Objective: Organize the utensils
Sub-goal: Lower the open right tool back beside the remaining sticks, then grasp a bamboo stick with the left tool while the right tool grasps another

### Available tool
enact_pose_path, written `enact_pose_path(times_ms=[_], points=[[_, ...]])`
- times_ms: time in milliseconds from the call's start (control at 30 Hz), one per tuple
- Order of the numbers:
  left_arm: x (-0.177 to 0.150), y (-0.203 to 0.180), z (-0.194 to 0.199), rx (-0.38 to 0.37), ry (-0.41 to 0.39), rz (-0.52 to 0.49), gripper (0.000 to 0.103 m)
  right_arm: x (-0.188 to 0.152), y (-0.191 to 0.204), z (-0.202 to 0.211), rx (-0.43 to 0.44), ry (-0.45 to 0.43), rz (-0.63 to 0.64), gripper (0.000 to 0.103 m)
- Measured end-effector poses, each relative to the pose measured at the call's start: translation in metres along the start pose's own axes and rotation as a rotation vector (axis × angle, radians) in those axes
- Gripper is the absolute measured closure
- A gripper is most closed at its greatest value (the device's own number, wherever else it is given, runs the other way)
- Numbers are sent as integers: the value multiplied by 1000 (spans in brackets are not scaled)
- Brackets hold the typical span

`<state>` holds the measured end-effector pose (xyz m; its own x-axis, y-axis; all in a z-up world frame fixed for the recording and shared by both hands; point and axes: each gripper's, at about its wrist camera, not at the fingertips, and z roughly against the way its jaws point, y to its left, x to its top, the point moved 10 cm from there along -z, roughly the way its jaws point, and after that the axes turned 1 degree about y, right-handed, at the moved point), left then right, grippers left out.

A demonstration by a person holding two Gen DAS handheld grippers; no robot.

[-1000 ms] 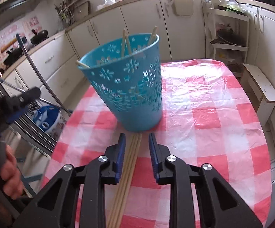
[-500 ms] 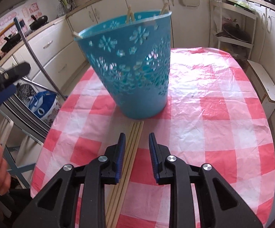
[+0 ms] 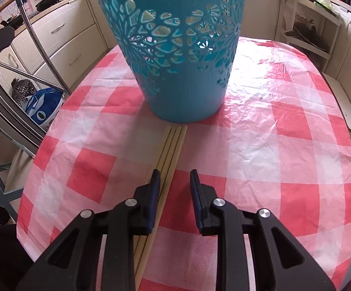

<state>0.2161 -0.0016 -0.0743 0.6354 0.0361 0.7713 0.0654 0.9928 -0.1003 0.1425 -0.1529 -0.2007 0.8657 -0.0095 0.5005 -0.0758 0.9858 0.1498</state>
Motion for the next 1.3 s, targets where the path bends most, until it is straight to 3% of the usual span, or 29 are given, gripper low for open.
enact_pose_path(times_ms=[500,700,767,867,1100,1300], points=[[-14,-6,-13,8,54,-29,8,0,-11,6,53,2,-51,78],[-25,-17,-22,6,93,-74,8,-1,-15,5,8,8,-5,78],[-34,-23,-28,6,119,-103,8,-1,-13,5,-19,10,35,80],[-54,-32,-42,5,184,-152,8,-2,-12,5,-49,28,94,92],[-98,-66,-71,0,278,-283,8,-8,-32,12,-11,74,99,94],[-110,-82,-83,-7,304,-302,8,-12,-38,13,6,79,103,94]])
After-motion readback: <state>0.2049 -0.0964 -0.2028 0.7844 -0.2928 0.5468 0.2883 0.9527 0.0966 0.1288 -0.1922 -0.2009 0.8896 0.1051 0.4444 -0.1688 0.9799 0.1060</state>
